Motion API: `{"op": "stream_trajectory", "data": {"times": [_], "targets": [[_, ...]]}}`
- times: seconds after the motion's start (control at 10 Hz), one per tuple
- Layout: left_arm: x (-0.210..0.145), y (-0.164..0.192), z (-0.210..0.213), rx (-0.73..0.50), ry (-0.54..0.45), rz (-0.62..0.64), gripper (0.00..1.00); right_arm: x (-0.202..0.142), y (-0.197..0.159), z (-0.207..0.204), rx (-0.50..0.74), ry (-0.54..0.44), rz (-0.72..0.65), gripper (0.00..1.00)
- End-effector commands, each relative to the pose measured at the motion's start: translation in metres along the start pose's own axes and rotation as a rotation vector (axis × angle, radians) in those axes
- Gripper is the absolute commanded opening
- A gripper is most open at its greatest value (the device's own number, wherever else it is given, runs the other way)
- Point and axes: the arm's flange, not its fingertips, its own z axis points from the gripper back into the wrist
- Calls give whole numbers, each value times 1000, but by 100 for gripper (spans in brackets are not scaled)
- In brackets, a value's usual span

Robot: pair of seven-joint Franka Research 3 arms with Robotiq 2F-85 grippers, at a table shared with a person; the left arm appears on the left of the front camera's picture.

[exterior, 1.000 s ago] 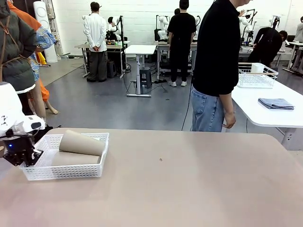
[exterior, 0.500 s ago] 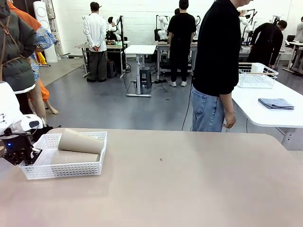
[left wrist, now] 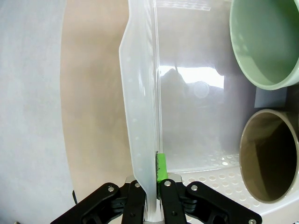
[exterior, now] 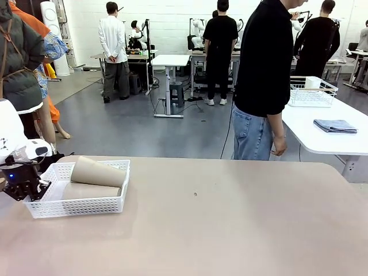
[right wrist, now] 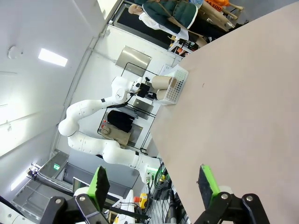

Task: Clean and organize the cups into the basket.
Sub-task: Move the Organizing basket back to the left side of the table.

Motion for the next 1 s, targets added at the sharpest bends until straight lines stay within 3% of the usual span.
{"op": "stream_trajectory", "data": {"times": [0.0, 0.1, 0.2, 0.3, 0.4, 0.5, 0.7, 0.8, 0.9], "targets": [[0, 0, 0, 0, 0, 0, 4, 0, 1, 0, -2, -1, 2, 100], [0, 4, 4, -28, -4, -12, 62, 0, 1, 0, -2, -1, 2, 100], [0, 6, 4, -28, -8, -12, 62, 0, 1, 0, -2, -1, 2, 100], [2, 6, 3, -26, -5, -9, 100, 0, 1, 0, -2, -1, 2, 100], [2, 4, 3, -21, -8, -12, 66, 0, 1, 0, -2, -1, 2, 100], [2, 2, 4, -10, -15, -18, 100, 0, 1, 0, -2, -1, 2, 100], [2, 4, 3, -10, -11, -27, 100, 0, 1, 0, -2, -1, 2, 100], [1, 5, 3, -7, -13, -30, 65, 0, 1, 0, -2, -1, 2, 100], [2, 4, 3, -4, -9, -30, 74, 0, 1, 0, -2, -1, 2, 100]]}}
